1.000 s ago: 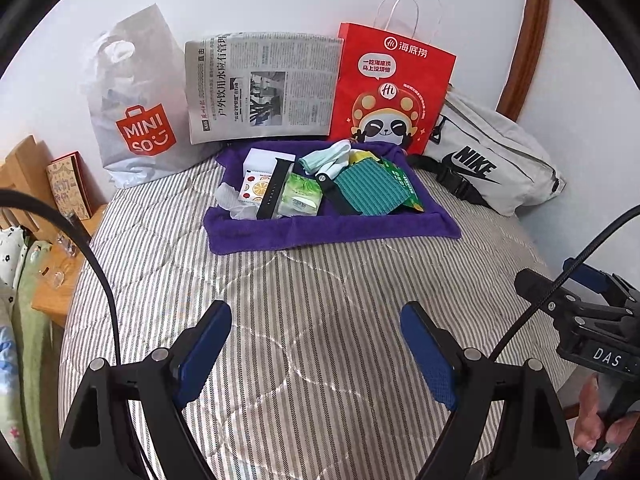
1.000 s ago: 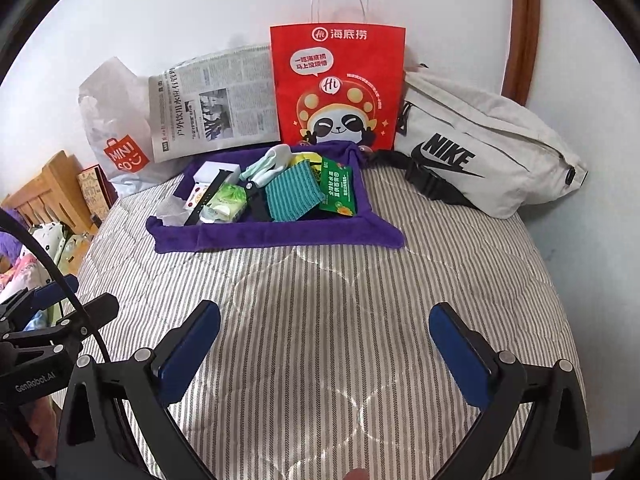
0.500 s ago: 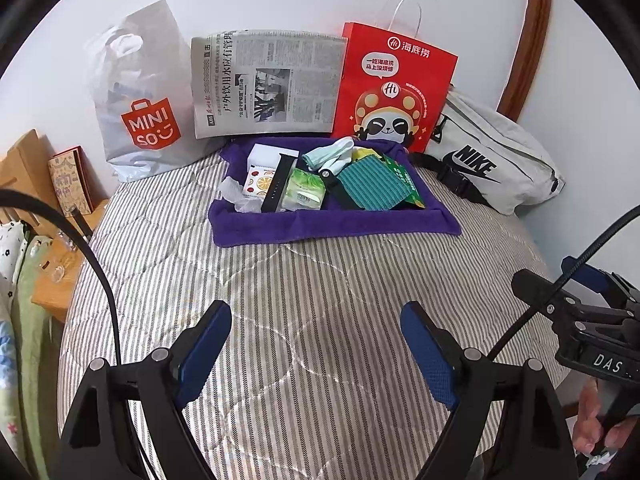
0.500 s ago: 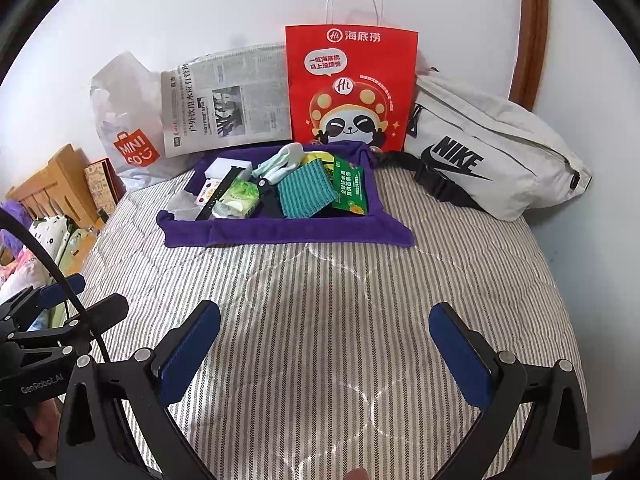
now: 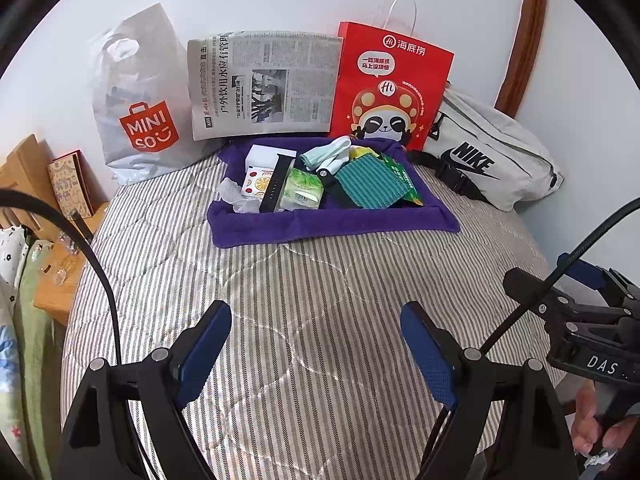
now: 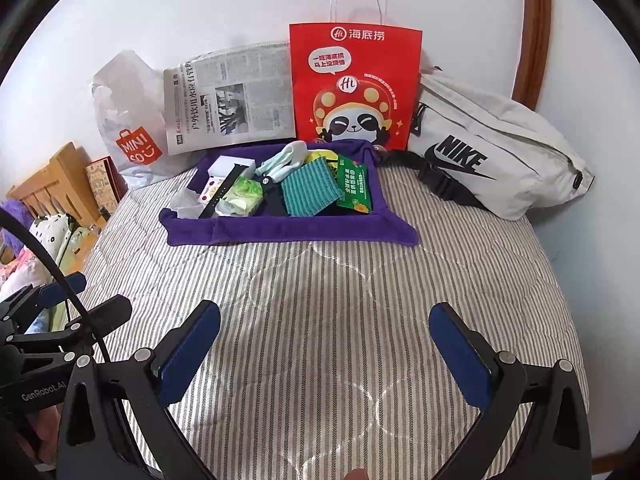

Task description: Organize soft objects

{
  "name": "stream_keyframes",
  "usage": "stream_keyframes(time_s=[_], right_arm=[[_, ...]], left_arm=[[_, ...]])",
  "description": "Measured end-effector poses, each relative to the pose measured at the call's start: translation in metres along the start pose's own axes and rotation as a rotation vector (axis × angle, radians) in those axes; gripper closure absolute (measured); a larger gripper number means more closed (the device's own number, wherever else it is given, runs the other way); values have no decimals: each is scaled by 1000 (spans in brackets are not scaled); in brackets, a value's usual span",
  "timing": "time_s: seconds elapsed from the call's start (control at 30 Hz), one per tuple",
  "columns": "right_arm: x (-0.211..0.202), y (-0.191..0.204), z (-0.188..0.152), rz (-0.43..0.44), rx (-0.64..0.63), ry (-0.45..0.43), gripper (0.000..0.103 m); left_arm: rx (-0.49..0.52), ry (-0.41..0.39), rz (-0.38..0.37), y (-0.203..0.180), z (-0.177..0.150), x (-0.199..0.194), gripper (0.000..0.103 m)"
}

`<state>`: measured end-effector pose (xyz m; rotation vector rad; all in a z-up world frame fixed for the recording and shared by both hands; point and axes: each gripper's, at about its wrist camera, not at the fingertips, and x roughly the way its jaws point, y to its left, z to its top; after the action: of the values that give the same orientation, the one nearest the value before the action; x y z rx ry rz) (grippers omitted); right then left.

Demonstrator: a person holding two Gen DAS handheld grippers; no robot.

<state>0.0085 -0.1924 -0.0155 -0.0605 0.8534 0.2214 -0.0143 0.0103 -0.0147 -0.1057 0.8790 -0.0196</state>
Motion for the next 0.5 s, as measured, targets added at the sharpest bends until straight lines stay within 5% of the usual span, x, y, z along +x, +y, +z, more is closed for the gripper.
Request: stream_keyframes(time_s=[0.5], right_arm=[[4,4,-1,-18,-9,12,0]], left_arm=[[-3,3,-2,3,1,-1,17]])
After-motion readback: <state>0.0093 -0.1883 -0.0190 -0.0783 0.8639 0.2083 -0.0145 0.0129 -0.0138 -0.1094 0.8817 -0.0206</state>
